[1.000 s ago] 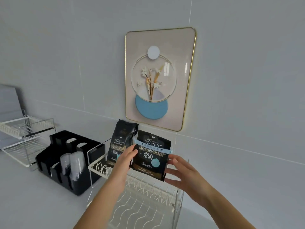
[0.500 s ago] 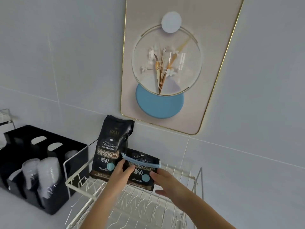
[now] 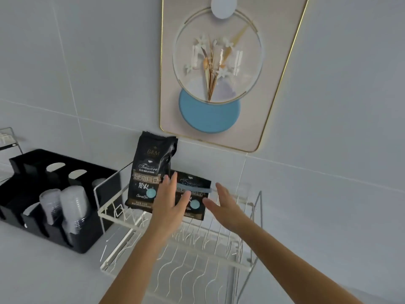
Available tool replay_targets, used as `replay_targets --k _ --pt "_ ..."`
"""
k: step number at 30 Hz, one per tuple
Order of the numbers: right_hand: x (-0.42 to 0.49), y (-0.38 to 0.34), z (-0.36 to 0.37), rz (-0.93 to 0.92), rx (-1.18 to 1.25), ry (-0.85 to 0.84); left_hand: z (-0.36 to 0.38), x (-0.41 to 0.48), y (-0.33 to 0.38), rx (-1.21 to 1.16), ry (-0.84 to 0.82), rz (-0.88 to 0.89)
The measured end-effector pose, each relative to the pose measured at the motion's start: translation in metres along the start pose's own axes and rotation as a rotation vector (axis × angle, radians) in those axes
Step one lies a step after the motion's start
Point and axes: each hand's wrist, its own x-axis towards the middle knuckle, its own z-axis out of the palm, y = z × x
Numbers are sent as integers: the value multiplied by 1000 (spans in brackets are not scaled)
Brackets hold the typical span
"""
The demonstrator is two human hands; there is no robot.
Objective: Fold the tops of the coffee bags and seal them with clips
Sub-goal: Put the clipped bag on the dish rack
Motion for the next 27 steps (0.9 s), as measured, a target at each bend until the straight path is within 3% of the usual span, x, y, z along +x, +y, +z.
replay_targets --k 3,6,11,17,27 --pt "-28 11 -10 -331 -502 238 5 -23 19 358 57 224" --pt "-63 25 -26 -413 -563 323 18 -54 40 414 30 316" --pt "-123 74 -46 -277 -592 306 76 -117 70 406 -58 421" --pt "-189 151 -72 -114 -603 263 151 -183 91 473 -285 387" --pt "-307 281 -137 43 -566 248 284 -268 147 491 -444 397"
